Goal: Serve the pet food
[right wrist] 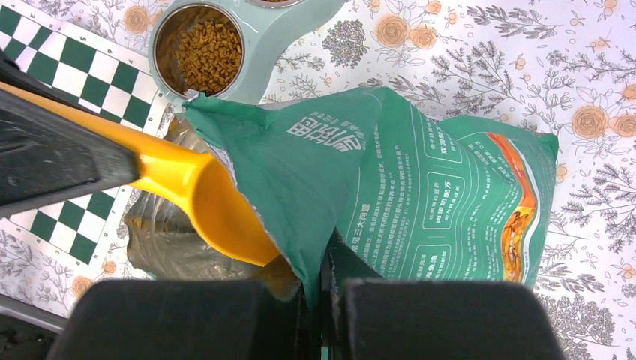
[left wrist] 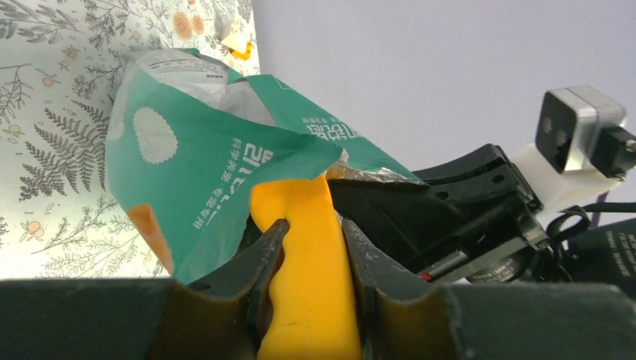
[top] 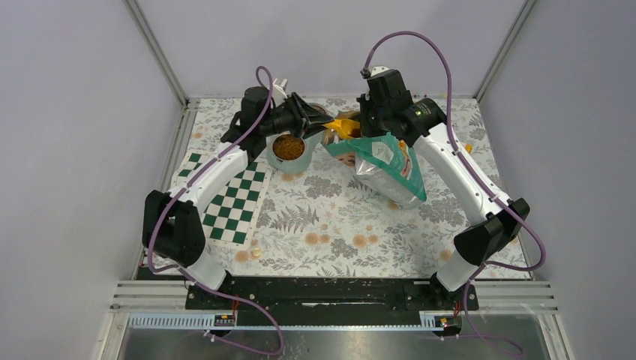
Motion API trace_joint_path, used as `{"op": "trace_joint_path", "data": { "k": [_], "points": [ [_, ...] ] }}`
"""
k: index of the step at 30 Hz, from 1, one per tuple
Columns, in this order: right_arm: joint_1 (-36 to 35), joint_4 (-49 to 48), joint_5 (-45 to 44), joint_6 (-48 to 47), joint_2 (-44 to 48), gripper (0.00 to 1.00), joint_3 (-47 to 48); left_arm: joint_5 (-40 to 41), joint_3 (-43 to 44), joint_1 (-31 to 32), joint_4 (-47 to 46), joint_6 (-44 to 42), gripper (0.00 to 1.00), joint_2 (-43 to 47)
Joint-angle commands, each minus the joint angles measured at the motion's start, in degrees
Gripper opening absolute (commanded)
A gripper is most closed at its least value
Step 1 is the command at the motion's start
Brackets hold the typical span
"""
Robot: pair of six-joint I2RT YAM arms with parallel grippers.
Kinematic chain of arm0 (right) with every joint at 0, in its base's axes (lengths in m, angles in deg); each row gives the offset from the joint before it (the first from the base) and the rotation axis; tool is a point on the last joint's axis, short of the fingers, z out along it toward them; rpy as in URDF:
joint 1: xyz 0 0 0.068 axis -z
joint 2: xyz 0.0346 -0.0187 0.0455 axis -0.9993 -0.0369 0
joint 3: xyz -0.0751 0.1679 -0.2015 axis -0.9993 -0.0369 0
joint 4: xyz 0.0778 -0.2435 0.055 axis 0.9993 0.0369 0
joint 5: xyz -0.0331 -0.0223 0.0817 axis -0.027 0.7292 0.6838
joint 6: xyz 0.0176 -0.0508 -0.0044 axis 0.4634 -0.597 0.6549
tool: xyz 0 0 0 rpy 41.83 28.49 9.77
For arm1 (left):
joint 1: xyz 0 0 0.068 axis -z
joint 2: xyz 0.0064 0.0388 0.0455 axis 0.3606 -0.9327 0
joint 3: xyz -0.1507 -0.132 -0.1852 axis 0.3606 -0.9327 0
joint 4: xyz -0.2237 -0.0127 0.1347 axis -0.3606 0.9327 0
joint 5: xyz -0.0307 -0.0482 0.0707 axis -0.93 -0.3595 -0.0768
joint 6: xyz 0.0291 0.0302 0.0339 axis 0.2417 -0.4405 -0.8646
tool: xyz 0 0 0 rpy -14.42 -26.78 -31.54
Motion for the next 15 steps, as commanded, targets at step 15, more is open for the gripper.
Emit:
{"op": "trace_joint_path", "data": {
  "k": [15],
  "points": [
    [4.1, 2.87, 4.99, 4.96, 4.44, 0.0, 3.56, -0.99, -5.56, -5.92, -13.45, 3.11, 0.0, 11.72]
  ]
}}
